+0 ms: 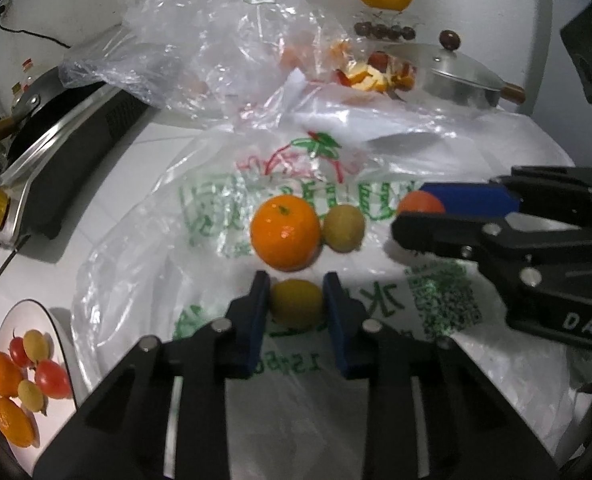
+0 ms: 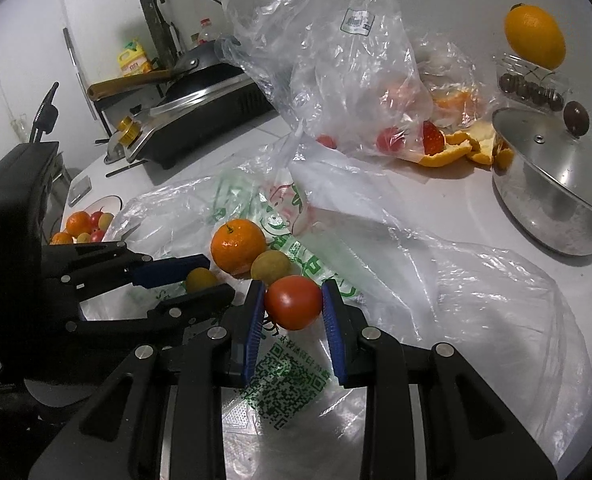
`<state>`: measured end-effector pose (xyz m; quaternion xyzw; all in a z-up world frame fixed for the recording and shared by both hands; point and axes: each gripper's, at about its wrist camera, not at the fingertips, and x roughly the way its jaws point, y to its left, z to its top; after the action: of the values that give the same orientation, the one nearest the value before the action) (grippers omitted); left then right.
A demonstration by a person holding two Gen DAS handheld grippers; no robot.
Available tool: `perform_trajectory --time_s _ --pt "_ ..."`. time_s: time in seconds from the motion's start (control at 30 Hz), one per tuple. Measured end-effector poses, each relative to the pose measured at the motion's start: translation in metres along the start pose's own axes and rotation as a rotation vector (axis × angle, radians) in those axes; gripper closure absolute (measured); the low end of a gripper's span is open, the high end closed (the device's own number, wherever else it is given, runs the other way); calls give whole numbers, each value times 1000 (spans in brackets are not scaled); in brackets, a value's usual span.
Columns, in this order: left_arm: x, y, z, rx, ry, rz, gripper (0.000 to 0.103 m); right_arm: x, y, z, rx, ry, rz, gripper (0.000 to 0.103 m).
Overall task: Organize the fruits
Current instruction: 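Grasp a red cherry tomato with the right tool while the left tool grasps a yellow fruit, then carry the tomato and the yellow fruit over the white plate with both tools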
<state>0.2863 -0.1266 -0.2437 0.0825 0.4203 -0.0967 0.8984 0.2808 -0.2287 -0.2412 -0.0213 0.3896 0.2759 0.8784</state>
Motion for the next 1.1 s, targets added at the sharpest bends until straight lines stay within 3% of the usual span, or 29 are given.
perform_trajectory --time_s 0.63,1.1 --pt "-59 -9 -7 30 -89 -71 75 -35 20 -1 -15 -55 -64 72" --pt "-109 0 -25 28 -170 -85 75 -66 56 -8 -46 -86 -88 72"
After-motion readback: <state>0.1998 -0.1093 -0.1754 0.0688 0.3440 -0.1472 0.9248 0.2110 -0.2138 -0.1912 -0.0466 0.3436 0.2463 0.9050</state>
